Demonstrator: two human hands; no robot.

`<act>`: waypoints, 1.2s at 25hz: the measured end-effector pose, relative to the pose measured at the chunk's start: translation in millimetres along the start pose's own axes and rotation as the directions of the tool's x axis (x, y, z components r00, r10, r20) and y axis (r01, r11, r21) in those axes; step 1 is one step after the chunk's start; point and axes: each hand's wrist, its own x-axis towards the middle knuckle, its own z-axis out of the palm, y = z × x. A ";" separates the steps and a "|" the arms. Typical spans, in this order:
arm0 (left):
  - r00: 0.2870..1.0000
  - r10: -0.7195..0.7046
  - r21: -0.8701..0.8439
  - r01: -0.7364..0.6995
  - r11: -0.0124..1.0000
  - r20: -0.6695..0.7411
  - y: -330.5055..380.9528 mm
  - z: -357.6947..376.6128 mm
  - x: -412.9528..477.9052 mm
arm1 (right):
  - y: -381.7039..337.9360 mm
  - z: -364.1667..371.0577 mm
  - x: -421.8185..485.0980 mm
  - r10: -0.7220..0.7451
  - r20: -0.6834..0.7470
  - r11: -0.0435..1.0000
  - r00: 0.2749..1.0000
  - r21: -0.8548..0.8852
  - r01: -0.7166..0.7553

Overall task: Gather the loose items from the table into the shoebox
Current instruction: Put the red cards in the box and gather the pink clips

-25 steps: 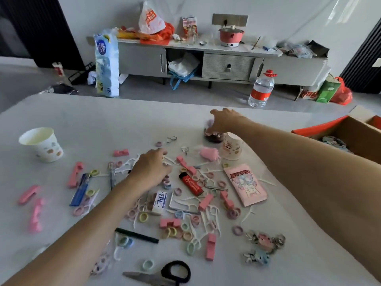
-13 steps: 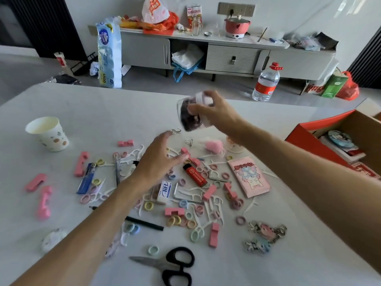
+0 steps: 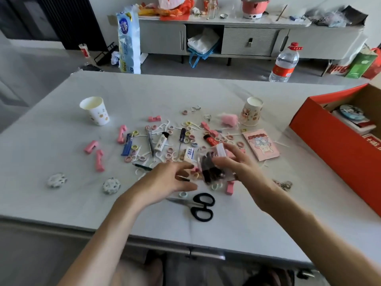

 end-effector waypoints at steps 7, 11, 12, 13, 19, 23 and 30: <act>0.984 0.097 0.433 -0.024 0.901 -0.148 -28.4 35.6 -36.3 | 41.9 -9.0 -60.6 -0.234 0.009 0.588 0.972 -0.795 0.149; 0.984 0.141 0.500 -0.069 0.863 -0.107 -34.6 52.3 -33.5 | 43.5 -1.7 -68.1 -0.228 0.100 0.413 0.969 -0.891 0.189; 0.982 0.143 0.497 -0.064 0.865 -0.121 -36.2 52.7 -32.2 | 44.3 -2.3 -69.1 -0.206 0.114 0.402 0.972 -0.896 0.190; 0.980 0.145 0.483 -0.062 0.873 -0.135 -37.3 53.2 -30.6 | 45.8 -4.4 -69.3 -0.189 0.124 0.403 0.974 -0.895 0.192; 0.954 0.179 0.425 -0.063 0.903 -0.240 -43.0 55.0 -23.6 | 52.0 -4.4 -59.9 -0.250 0.050 0.378 0.967 -0.914 0.145; 0.948 0.142 0.385 -0.022 0.923 -0.286 -48.3 53.7 -19.2 | 54.2 6.6 -50.6 -0.327 0.003 0.339 0.945 -0.933 0.120; 0.914 -0.015 0.136 0.076 0.988 -0.406 -47.7 21.9 -16.2 | 44.0 13.4 -34.7 -0.404 -0.011 0.334 0.915 -0.933 0.136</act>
